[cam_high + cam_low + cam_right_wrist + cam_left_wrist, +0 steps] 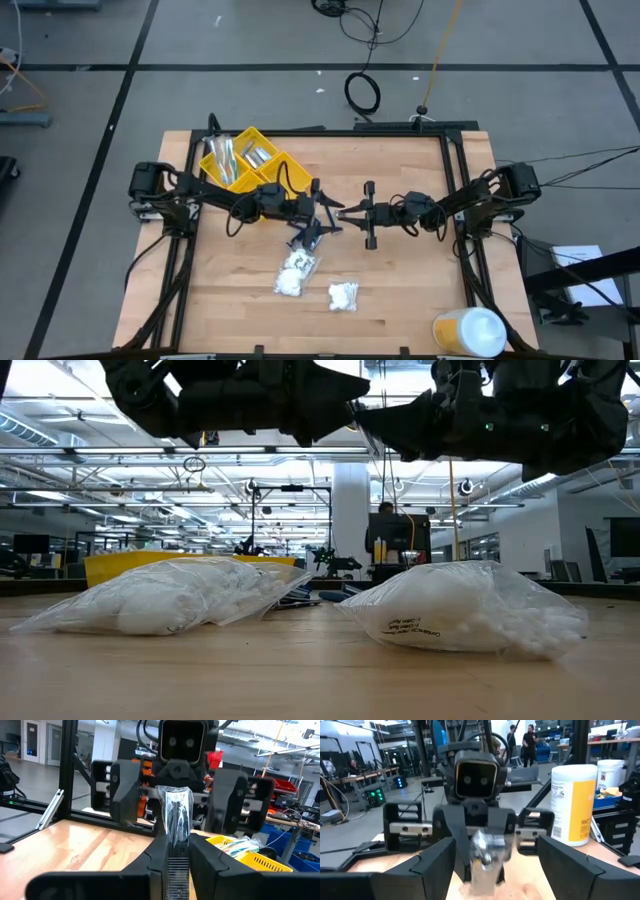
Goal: Pick & Place Travel size toiletries
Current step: Put the silver nail cutter into the top yellow bin
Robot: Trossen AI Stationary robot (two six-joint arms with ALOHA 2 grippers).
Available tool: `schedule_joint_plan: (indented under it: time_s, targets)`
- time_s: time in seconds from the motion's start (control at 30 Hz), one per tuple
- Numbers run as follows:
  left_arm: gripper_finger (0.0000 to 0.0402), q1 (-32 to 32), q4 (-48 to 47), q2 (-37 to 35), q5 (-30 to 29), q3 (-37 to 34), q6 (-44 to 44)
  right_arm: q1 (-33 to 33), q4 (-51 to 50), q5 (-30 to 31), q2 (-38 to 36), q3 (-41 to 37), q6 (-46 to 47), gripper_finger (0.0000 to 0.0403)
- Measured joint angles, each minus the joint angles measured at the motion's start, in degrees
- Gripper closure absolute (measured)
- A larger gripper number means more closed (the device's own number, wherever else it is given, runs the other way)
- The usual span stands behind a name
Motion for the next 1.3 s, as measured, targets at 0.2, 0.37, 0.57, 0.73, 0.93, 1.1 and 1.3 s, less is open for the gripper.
schedule_joint_plan:
  time_s: [0.2, 0.37, 0.57, 0.73, 0.93, 1.1, 1.3]
  targets:
    - [0.0131, 0.0, 0.1, 0.0, 0.0, 0.0, 0.2, 0.0, -0.1, 0.0, 0.0, 0.0, 0.0, 0.0361]
    - [0.0132, 0.0, 0.1, 0.0, 0.0, 0.0, 1.3, 0.0, -0.2, -0.2, 0.0, 0.0, -0.1, 0.0361]
    - [0.0198, 0.0, 0.1, 0.0, 0.0, 0.0, 1.7, 0.0, -0.3, -0.2, 0.0, 0.0, 0.0, 0.0361]
    - [0.0315, 0.0, 0.1, 0.0, -0.1, 0.0, 2.8, 0.0, -0.6, -0.3, 0.0, 0.0, 0.0, 0.0361]
    - [0.0367, 0.0, -0.6, 0.0, -0.4, -0.1, 4.0, 0.1, -3.3, 0.9, -0.1, 0.1, 2.2, 0.0325]
    - [0.0347, 0.0, -0.4, 0.0, -5.2, -0.1, 2.8, 0.0, -10.9, 6.8, -0.1, 0.1, 4.7, 0.0245]
    - [0.0363, 1.5, -3.9, -1.2, -11.0, -0.2, 2.6, -0.3, -17.8, 9.1, 0.0, 0.0, 6.5, 0.0161]
